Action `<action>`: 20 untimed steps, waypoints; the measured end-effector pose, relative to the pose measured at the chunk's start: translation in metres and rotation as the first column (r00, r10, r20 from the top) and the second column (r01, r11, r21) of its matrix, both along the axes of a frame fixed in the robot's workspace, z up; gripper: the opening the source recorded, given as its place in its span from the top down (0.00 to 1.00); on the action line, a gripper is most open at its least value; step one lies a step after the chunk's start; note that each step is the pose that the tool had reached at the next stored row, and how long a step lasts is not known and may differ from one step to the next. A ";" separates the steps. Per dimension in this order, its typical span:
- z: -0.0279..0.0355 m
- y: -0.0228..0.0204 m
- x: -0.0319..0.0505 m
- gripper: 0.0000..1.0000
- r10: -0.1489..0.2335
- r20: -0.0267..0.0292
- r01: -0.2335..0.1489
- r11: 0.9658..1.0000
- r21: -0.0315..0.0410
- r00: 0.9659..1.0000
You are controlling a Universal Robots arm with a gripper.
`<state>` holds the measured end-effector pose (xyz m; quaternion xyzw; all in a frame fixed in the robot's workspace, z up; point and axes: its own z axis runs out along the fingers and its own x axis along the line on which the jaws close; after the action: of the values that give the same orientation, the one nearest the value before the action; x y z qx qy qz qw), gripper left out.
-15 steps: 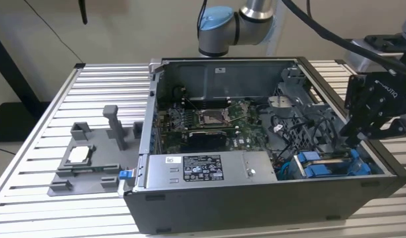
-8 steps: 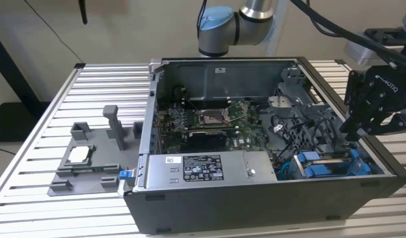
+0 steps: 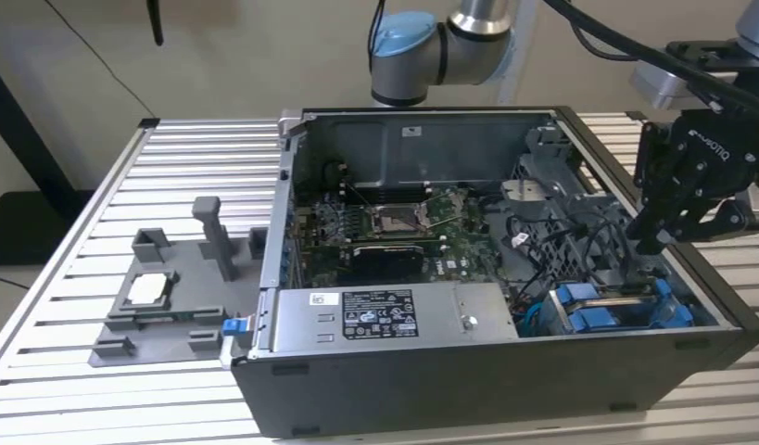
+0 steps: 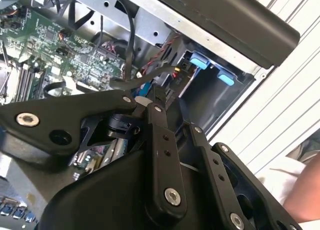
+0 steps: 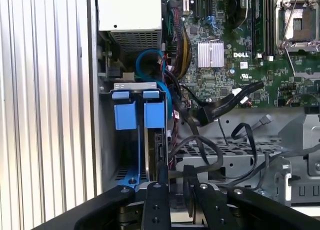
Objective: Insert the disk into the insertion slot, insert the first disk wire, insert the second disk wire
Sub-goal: 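Insert the second disk wire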
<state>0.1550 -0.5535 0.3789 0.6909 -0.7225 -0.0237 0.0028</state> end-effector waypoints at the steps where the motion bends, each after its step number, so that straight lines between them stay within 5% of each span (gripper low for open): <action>1: 0.0002 0.0014 -0.0011 0.73 0.000 0.000 0.000 1.000 0.000 1.000; 7: 0.0031 0.0067 -0.0107 0.73 0.000 0.005 0.000 1.000 -0.001 1.000; 20: 0.0059 0.0163 -0.0402 0.73 0.000 0.031 0.000 1.000 -0.002 1.000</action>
<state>0.1148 -0.5372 0.3848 0.6913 -0.7225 -0.0122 -0.0077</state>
